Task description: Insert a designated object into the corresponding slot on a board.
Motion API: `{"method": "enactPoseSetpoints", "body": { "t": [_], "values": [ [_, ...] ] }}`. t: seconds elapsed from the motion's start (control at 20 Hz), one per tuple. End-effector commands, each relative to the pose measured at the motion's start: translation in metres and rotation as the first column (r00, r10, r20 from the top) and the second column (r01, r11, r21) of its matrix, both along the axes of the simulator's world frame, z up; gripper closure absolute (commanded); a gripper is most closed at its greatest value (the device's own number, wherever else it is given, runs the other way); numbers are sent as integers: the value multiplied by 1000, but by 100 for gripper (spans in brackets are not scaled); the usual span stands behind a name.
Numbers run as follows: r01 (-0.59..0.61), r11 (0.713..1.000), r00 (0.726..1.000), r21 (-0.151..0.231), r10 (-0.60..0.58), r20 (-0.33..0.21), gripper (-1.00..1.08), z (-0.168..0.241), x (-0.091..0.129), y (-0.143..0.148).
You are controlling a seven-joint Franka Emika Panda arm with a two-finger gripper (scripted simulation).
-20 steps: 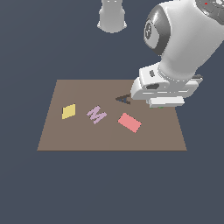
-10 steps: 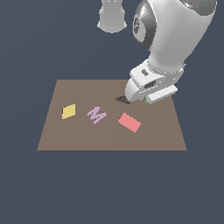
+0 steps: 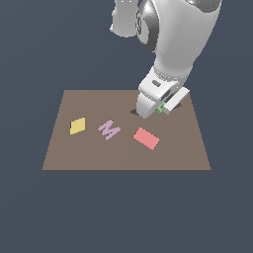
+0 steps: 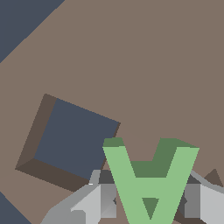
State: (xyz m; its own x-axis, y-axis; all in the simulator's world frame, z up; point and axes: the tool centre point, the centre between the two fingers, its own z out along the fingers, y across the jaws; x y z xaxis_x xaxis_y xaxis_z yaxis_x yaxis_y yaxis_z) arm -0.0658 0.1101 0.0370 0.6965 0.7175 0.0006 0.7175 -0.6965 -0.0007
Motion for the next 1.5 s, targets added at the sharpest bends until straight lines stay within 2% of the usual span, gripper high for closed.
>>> {"method": "enactPoseSetpoints", "body": {
  "t": [0.0,0.25,0.7,1.1,1.45],
  "values": [
    [-91,996,996,0,91,0,108,1,-1,-8],
    [-262,965,965,0,262,0,108,1,-1,-24],
    [-500,866,866,-1,500,0,108,2,6,-48],
    [-622,783,783,-1,622,0,108,3,13,-60],
    [-674,739,739,-1,674,0,108,3,17,-65]
  ]
}}
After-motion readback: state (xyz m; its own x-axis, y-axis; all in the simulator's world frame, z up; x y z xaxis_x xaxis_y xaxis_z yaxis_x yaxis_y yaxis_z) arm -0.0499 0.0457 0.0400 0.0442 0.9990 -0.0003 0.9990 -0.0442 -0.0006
